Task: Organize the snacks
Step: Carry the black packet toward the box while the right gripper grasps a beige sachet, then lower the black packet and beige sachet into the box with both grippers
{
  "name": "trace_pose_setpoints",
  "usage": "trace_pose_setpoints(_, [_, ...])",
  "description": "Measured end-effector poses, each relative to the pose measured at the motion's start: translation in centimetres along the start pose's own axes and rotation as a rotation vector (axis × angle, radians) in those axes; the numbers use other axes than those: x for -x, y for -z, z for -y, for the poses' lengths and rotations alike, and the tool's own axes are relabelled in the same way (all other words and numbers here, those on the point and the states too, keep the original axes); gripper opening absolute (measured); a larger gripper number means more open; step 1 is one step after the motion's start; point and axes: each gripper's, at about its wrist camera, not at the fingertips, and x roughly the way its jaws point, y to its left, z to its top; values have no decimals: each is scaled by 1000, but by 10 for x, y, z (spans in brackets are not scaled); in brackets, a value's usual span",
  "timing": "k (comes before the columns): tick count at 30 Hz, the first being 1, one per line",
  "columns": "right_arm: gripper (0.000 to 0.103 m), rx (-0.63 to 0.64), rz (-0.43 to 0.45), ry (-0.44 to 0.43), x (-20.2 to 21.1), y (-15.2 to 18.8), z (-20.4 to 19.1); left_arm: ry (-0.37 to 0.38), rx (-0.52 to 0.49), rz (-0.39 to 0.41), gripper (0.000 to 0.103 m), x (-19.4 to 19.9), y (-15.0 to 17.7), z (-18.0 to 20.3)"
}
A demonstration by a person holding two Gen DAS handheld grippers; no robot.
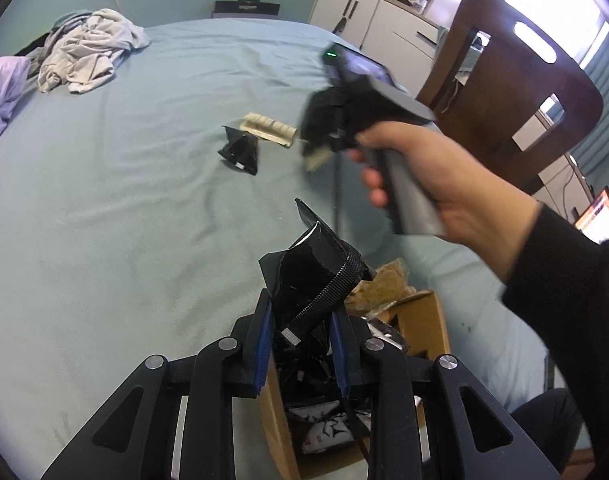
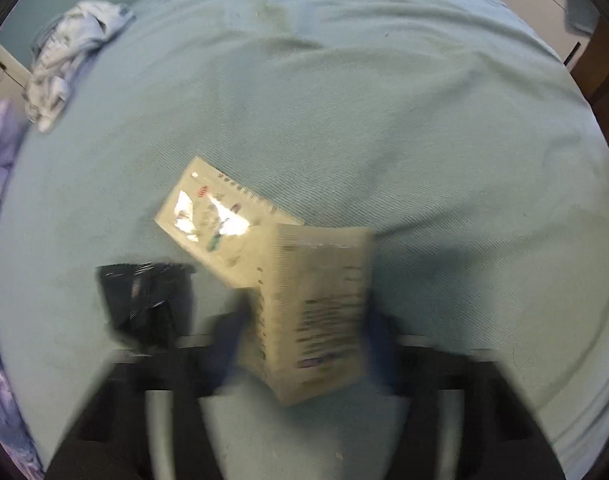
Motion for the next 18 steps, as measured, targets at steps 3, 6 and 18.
trace_pose_setpoints(3, [5,-49,-13,-14,14,15,14,-16,20,8,25,1,0,-5])
trace_pose_setpoints(6, [5,-60,29,-72,46,39,26,-13,49,4,25,-1,1,-11])
trace_pose_setpoints(18, [6,16,206,-222,195,223,66,4,-68,-57,25,-7,27,22])
